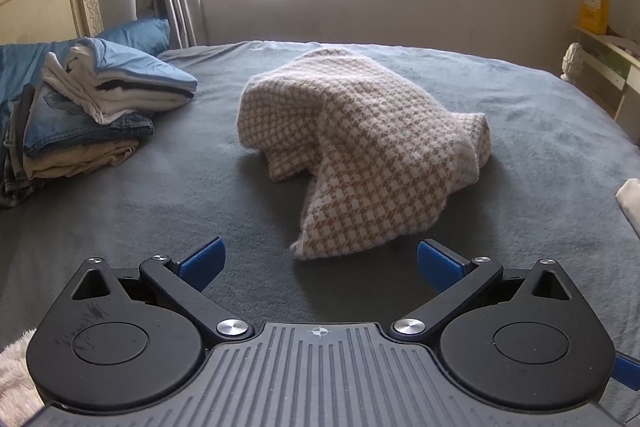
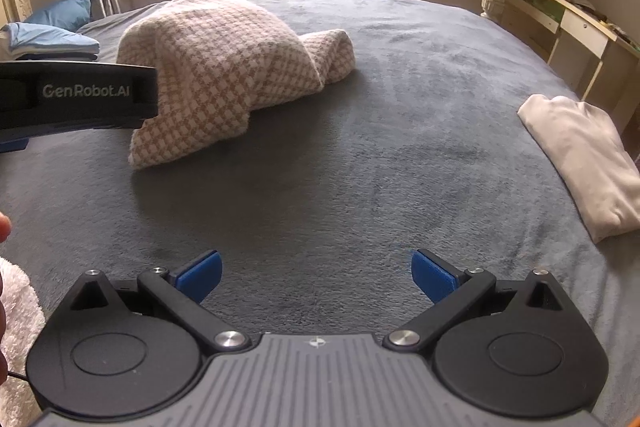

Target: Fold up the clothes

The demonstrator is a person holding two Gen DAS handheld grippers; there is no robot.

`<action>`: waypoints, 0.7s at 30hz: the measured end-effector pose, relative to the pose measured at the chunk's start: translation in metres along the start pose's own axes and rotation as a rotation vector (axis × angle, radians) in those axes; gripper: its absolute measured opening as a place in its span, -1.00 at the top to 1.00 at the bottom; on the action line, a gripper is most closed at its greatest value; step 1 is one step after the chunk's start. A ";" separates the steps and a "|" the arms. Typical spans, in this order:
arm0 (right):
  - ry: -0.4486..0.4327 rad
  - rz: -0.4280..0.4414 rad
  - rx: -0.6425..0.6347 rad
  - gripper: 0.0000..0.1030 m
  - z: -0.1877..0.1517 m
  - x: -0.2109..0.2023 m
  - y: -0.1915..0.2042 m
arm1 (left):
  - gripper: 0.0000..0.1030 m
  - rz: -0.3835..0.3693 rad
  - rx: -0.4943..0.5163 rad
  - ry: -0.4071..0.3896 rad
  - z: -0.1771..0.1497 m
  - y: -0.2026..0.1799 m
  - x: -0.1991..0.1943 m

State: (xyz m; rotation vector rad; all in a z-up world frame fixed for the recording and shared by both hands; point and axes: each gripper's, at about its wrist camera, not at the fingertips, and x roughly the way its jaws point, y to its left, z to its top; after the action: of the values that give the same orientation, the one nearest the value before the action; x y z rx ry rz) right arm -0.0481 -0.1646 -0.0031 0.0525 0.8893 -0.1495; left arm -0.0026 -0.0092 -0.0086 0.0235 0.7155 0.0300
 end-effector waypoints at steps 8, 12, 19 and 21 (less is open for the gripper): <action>0.003 -0.006 0.000 -1.00 0.001 0.001 0.002 | -1.00 0.007 -0.008 0.017 0.000 0.001 0.002; 0.003 -0.008 0.002 -1.00 0.001 0.001 0.002 | -1.00 0.012 -0.005 0.015 0.000 0.000 0.002; 0.004 -0.010 0.004 -1.00 0.001 0.001 0.001 | -1.00 0.019 -0.006 0.015 0.000 0.000 0.001; 0.004 -0.011 0.005 -1.00 0.001 0.001 0.001 | -1.00 0.021 -0.005 0.014 0.001 0.000 0.001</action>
State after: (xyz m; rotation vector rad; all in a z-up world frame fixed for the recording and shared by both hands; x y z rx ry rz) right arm -0.0468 -0.1640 -0.0036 0.0528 0.8931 -0.1618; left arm -0.0011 -0.0090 -0.0089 0.0256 0.7290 0.0518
